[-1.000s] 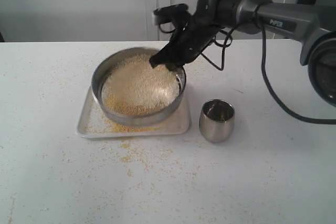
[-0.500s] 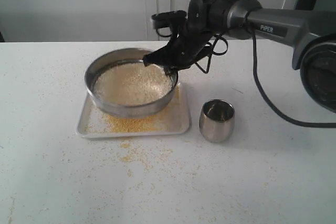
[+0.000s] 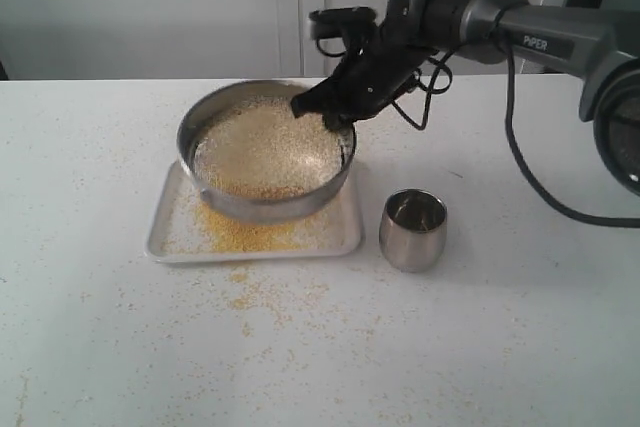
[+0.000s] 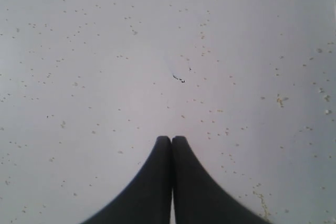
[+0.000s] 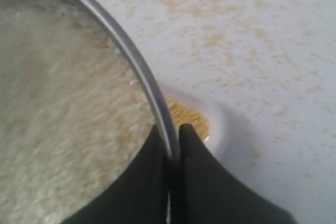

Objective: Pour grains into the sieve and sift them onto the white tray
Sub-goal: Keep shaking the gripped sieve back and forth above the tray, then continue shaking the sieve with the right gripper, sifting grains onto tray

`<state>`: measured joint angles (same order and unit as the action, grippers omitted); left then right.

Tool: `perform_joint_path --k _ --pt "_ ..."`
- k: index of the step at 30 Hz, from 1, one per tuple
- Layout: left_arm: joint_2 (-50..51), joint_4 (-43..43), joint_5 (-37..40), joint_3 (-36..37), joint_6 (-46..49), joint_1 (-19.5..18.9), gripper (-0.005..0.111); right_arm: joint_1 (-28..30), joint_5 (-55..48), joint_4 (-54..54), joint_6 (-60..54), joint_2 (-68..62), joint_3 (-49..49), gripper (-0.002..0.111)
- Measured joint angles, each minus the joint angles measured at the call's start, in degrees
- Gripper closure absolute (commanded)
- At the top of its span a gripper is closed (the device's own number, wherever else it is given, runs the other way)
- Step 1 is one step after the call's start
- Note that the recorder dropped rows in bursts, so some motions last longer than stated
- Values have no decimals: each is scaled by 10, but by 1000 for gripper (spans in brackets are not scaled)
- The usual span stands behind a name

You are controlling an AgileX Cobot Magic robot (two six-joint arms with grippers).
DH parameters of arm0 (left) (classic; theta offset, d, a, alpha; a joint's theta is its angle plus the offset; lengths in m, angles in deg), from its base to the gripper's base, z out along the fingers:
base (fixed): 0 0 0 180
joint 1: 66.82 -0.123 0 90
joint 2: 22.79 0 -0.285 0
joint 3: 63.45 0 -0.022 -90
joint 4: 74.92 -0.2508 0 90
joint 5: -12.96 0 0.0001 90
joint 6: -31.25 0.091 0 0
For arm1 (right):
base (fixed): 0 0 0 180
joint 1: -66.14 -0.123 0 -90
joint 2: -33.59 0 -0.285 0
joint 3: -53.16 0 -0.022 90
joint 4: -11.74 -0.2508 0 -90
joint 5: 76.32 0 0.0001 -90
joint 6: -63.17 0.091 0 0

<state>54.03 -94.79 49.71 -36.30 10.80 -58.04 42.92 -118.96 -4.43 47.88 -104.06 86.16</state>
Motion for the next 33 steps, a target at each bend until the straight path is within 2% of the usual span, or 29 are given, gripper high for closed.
perform_joint_path --k 1,3,6,8,10,11,13,15,17,19,21,23,24,25,28,29,30,33 --pt "0 0 0 0 0 0 107 -7 -19 -13 -68 2 1 108" --pt "0 0 0 0 0 0 107 -18 -47 -12 -102 1 0 108" --pt "0 0 -1 0 0 0 107 -12 -21 -6 72 -1 -1 108" --pt "0 0 -1 0 0 0 107 -1 20 -18 117 -1 -1 108" --pt "0 0 -1 0 0 0 107 3 27 -40 35 0 0 108" --pt "0 0 -1 0 0 0 107 0 10 -47 -40 1 2 108" --pt "0 0 -1 0 0 0 107 -15 -28 -31 -113 4 2 108" --pt "0 0 -1 0 0 0 107 -26 -39 4 -46 3 0 108" --pt "0 -1 -1 0 0 0 107 -18 -13 30 99 1 -2 108" --pt "0 -1 -1 0 0 0 107 -8 18 30 138 0 -1 108" --pt "0 -1 -1 0 0 0 107 -4 26 19 76 1 0 108" --pt "0 -1 -1 0 0 0 107 -15 6 18 -51 4 2 108" --pt "0 -1 -1 0 0 0 107 -23 -10 29 -80 5 2 108" --pt "0 -1 -1 0 0 0 107 -32 -23 55 -67 5 2 108" --pt "0 -1 -1 0 0 0 107 -38 -4 125 144 3 -1 108" --pt "0 -1 -1 0 0 0 107 -35 15 132 182 3 -1 108" --pt "0 -1 -1 0 0 0 107 -34 27 131 182 3 -1 108" --pt "0 -1 -1 0 0 0 107 -40 29 116 26 9 1 108"
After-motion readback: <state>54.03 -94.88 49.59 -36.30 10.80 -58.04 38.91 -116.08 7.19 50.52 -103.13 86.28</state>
